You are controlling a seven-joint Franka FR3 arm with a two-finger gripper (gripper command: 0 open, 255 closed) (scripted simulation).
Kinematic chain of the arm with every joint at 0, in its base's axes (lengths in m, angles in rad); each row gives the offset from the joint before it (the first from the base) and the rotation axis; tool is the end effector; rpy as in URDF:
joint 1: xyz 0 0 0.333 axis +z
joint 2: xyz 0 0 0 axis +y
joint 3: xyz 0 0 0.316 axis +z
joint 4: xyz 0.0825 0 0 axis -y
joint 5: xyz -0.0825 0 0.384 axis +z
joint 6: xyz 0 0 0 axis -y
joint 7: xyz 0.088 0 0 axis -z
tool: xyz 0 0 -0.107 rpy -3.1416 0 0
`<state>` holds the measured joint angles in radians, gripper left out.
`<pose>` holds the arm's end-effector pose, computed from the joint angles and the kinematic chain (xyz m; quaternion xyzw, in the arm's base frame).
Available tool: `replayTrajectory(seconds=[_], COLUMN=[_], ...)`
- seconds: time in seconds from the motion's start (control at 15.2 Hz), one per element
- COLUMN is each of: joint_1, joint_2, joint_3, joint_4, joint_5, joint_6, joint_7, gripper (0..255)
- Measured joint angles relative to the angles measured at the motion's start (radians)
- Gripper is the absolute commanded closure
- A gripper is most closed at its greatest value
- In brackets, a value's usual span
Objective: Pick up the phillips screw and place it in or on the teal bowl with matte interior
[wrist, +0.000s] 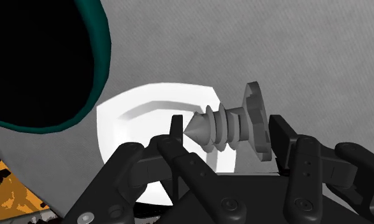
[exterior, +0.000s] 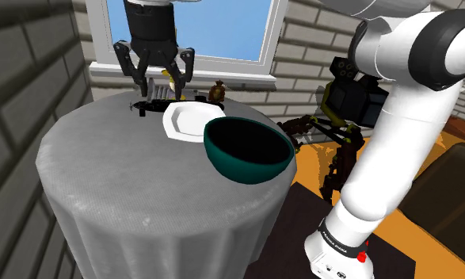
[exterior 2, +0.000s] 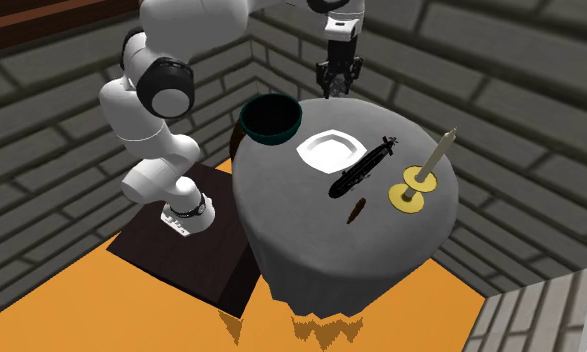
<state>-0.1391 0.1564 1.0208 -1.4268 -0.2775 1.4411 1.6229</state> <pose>0.4184 0.3889 0.6320 0.9241 -0.3738 0.0570 0.0553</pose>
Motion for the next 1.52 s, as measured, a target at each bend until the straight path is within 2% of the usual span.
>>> replayTrajectory(seconds=[0.46, 0.53, 0.66, 0.73, 0.86, 0.99, 1.12, 1.39, 1.52], joint_1=[0.062, 0.039, -0.039, -0.083, -0.121, -0.104, -0.074, 0.003, 0.022], joint_2=[0.062, 0.034, -0.083, -0.171, -0.327, -0.464, -0.563, -0.755, -0.8], joint_3=[0.002, 0.004, 0.005, -0.009, -0.075, -0.158, -0.224, -0.351, -0.377], joint_4=[0.151, 0.13, 0.048, -0.014, -0.131, -0.231, -0.302, -0.46, -0.51], joint_5=[-0.057, -0.035, 0.061, 0.132, 0.255, 0.348, 0.402, 0.475, 0.488], joint_6=[-0.119, -0.114, -0.087, -0.066, -0.029, -0.02, -0.028, -0.048, -0.042], joint_7=[0.017, 0.005, -0.048, -0.089, -0.182, -0.253, -0.298, -0.376, -0.394], gripper=[255, 255, 255, 255, 255, 255, 255, 255, 255])
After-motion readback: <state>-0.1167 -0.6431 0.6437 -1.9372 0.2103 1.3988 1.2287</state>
